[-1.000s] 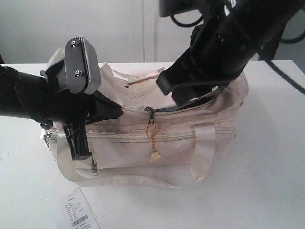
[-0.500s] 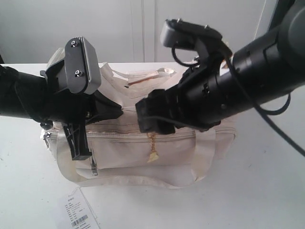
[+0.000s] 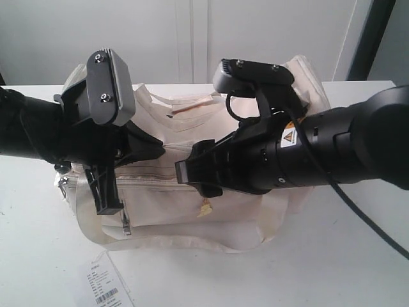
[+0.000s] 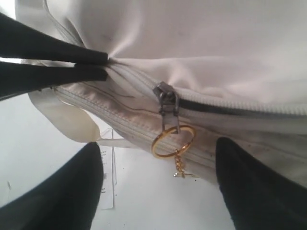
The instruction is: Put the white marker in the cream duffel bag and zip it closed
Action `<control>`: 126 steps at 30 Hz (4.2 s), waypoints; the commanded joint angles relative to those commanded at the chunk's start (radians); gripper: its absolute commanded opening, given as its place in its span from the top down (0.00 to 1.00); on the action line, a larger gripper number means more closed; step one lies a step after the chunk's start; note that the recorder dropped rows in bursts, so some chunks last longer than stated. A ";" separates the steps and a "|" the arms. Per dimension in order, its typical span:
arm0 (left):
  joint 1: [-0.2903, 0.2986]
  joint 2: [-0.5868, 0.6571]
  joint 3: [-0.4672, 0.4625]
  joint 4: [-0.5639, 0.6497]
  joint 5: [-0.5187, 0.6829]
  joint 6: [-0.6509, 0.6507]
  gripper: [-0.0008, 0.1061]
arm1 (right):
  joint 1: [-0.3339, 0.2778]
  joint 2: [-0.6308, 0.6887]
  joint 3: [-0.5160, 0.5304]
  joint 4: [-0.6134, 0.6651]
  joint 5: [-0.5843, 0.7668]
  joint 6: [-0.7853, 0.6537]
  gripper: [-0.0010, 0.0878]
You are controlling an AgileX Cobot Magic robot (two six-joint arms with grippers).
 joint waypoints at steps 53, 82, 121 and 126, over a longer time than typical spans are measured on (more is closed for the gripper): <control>0.000 0.000 0.000 0.000 0.001 -0.018 0.99 | -0.048 -0.048 -0.019 -0.177 0.147 -0.043 0.99; 0.000 0.000 0.000 0.000 0.006 -0.025 0.99 | -0.030 0.038 -0.017 0.226 0.090 -0.384 0.30; 0.000 0.000 0.000 0.000 0.000 -0.025 0.99 | -0.049 0.026 -0.017 0.180 0.081 -0.357 0.99; 0.000 0.000 0.000 0.000 0.000 -0.025 0.99 | -0.072 -0.002 -0.017 0.179 0.107 -0.353 0.99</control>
